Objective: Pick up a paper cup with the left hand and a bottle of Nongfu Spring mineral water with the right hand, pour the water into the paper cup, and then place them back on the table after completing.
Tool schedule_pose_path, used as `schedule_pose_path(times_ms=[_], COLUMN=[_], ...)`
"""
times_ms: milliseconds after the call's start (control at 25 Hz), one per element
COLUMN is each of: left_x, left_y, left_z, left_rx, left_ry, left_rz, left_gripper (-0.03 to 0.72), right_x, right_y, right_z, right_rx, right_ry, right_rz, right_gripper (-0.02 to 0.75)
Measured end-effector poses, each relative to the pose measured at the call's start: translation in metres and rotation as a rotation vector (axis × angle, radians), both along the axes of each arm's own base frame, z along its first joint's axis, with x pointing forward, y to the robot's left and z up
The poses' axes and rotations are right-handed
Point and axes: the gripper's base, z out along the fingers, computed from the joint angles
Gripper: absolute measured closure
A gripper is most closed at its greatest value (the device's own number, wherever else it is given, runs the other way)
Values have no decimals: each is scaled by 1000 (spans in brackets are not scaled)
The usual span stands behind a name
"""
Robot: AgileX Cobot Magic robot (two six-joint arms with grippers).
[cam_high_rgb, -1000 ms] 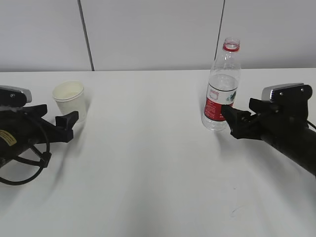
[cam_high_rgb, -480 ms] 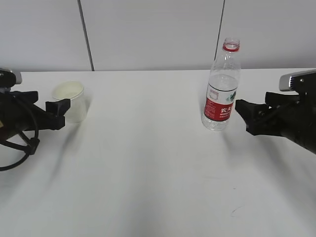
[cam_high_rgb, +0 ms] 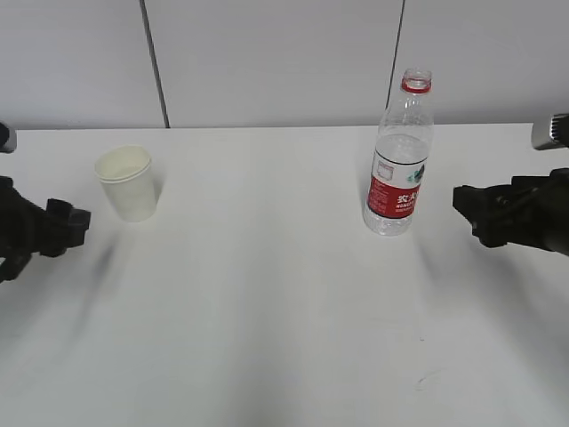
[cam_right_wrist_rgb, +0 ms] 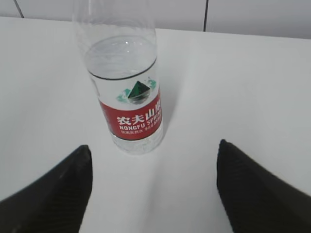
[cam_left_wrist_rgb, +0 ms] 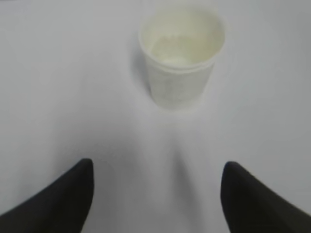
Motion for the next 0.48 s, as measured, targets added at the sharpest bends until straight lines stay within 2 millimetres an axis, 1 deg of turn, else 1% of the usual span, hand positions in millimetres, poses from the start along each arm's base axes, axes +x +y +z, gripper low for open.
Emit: schedule_pose_path(times_ms=[160, 280, 400, 480], left_x=[-16, -27, -36, -39], left_y=[1, -7, -12, -12], left_z=[3, 9, 19, 28], left_rx=[24, 37, 59, 60], left_ry=[157, 232, 316, 370], left_rz=[45, 42, 43, 65], left_gripper=[207, 224, 236, 239], right_x=[-5, -9, -12, -13], right_y=[-2, -4, -7, -9], right_z=[-1, -3, 0, 5], right_rx=[13, 24, 25, 19], right_ry=[67, 136, 203, 243], right_rz=[-30, -60, -94, -118], right_gripper=[149, 149, 149, 149])
